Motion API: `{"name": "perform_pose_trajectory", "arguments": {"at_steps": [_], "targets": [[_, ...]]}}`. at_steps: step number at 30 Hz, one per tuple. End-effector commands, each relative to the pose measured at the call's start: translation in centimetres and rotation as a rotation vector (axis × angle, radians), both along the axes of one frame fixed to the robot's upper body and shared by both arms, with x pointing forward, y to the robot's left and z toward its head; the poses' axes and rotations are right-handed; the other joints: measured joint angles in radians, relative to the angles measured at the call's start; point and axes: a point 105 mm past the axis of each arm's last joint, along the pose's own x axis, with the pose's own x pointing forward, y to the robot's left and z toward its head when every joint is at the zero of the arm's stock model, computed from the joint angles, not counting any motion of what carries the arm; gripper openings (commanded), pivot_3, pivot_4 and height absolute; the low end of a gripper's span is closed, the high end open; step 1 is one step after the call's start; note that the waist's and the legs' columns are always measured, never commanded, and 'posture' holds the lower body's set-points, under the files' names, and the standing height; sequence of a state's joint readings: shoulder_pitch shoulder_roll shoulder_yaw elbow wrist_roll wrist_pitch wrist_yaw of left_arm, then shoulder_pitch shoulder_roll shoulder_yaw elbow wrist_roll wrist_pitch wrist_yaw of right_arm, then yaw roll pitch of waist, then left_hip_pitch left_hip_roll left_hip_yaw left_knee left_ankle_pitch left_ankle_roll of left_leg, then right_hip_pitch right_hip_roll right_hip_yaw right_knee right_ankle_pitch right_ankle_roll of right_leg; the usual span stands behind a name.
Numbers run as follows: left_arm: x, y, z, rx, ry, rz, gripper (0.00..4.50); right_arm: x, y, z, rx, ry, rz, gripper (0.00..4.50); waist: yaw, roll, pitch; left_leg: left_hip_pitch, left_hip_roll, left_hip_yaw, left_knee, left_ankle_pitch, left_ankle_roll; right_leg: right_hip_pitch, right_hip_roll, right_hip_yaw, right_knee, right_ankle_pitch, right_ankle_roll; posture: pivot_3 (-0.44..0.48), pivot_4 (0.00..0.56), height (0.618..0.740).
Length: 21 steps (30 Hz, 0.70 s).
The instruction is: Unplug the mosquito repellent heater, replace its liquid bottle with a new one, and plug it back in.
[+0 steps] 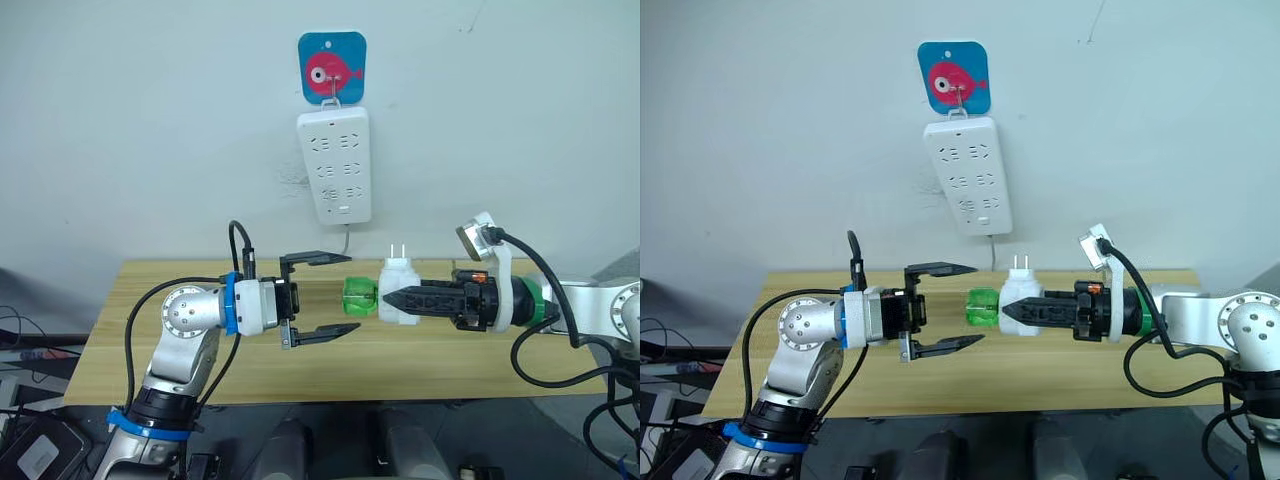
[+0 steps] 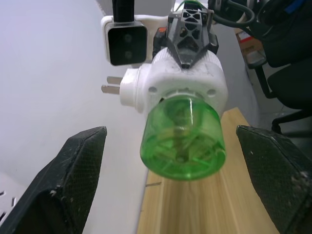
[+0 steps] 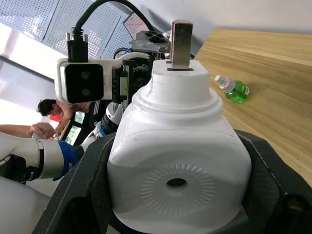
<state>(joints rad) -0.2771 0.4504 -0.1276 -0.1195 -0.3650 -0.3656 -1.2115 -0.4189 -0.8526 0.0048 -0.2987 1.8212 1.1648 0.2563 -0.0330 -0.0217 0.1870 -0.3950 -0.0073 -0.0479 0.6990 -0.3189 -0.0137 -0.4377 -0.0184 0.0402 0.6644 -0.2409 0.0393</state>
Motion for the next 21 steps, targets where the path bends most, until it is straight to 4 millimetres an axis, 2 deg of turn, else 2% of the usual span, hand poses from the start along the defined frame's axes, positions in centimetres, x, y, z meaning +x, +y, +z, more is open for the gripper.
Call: {"name": "perform_pose_trajectory", "arguments": {"at_steps": [1, 3, 8, 9, 12, 14, 16, 18, 21], "targets": [[0.2, -0.7, 0.4, -0.02, -0.032, -0.004, 4.32, -0.4, 0.5, 1.2, 0.034, -0.047, 0.03, 2.98, 0.0, 0.0, 0.0, 0.0, 0.0, 0.0, 0.0, 0.0, 0.0, 0.0, 0.0, 0.0, 0.0, 0.0, 0.0, -0.107, 0.154, 0.73], [0.2, -1.0, 0.5, -0.027, -0.025, -0.015, 3.94, -0.5, 0.5, 1.2, 0.034, -0.05, 0.034, 2.98, 0.0, 0.0, 0.0, 0.0, 0.0, 0.0, 0.0, 0.0, 0.0, 0.0, 0.0, 0.0, 0.0, 0.0, 0.0, -0.108, 0.154, 0.73], [0.3, -1.1, 1.0, -0.03, -0.013, -0.017, 2.49, -0.5, 0.6, 1.3, 0.032, -0.055, 0.035, 2.98, -0.001, 0.0, 0.0, 0.0, 0.0, 0.0, 0.0, 0.0, 0.0, 0.0, 0.0, 0.0, 0.0, 0.0, 0.0, -0.108, 0.152, 0.73], [0.3, -1.1, 1.2, -0.03, -0.013, -0.018, 2.34, -0.5, 0.6, 1.3, 0.031, -0.057, 0.035, 2.98, -0.002, 0.0, 0.0, 0.0, 0.0, 0.0, 0.001, 0.0, 0.0, 0.0, 0.0, 0.0, 0.0, 0.0, 0.0, -0.108, 0.152, 0.73], [0.4, -0.8, 2.0, -0.009, 0.074, -0.028, 2.34, -0.8, 0.7, 1.1, 0.003, -0.081, 0.049, 2.98, -0.003, 0.0, 0.0, 0.0, 0.0, 0.0, 0.001, 0.0, 0.0, 0.0, 0.0, 0.0, 0.0, 0.0, 0.0, -0.107, 0.155, 0.73], [0.6, -0.6, 2.0, 0.063, 0.241, -0.037, 2.34, -1.3, 0.7, 0.6, -0.04, -0.111, 0.079, 2.98, -0.006, 0.0, 0.0, 0.0, 0.0, 0.0, 0.001, 0.0, 0.0, 0.0, 0.001, 0.0, 0.001, 0.0, 0.0, -0.103, 0.157, 0.73], [0.5, 0.3, 1.3, 0.205, 0.596, -0.055, 2.34, -1.8, 0.8, 0.2, -0.08, -0.147, 0.114, 2.98, -0.007, 0.0, 0.0, 0.0, 0.0, -0.002, 0.001, 0.0, 0.0, 0.0, 0.001, -0.002, 0.001, 0.0, 0.0, -0.099, 0.157, 0.73], [-0.5, 1.3, 1.8, 0.297, 0.901, -0.125, 2.34, -2.1, 0.9, 0.0, -0.096, -0.17, 0.132, 2.98, -0.01, 0.0, 0.0, 0.0, 0.0, -0.003, 0.001, 0.0, 0.0, 0.001, 0.002, -0.002, 0.002, 0.0, 0.0, -0.099, 0.157, 0.73], [-0.8, 1.7, 3.6, 0.314, 1.09, -0.192, 2.34, -2.4, 1.1, -0.1, -0.101, -0.189, 0.158, 2.98, -0.018, 0.001, 0.0, 0.001, 0.0, -0.003, 0.001, 0.0, 0.001, 0.002, 0.008, -0.004, 0.002, 0.0, 0.001, -0.105, 0.155, 0.73]]}}
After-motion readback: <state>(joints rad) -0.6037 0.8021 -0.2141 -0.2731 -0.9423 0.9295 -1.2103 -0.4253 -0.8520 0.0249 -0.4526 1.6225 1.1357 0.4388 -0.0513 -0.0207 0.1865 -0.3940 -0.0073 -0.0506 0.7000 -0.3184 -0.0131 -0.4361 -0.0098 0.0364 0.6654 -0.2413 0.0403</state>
